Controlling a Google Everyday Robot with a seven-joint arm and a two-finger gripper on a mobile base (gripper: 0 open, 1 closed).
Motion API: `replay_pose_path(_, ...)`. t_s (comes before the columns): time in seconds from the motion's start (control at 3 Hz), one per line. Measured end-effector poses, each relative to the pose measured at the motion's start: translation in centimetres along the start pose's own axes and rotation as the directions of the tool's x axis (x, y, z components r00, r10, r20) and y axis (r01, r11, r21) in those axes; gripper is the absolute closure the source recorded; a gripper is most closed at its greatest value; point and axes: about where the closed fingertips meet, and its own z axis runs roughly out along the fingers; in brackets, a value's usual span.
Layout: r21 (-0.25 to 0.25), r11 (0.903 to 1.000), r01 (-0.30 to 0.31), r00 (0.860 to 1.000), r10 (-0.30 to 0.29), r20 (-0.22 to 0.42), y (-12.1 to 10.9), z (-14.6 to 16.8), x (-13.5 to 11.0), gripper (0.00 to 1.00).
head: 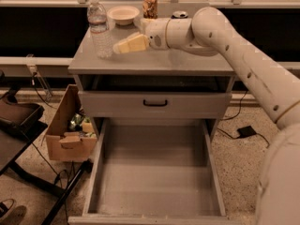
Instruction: Place water bottle into middle drawer
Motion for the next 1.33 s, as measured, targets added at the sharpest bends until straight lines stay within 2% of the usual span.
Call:
replay_pose_path(0.33,-0.028,0.9996,-0.005,0.998,0.007,0.066,-1.6,4.9,0.2,0.00)
replay_pose_path(0.67,-0.037,0.9993,0.009,0.993,-0.005,0.115,-2.3,8.5,-0.5,0.00)
replay_pose_path(1.0,-0.038,0.9992,0.012,0.993,-0.007,0.122,-1.4,10.8,-0.5,0.00)
replay_pose_path(1.33,-0.048,0.9984,0.028,0.989,-0.021,0.146,-0.4,12.5,-1.4,0.18)
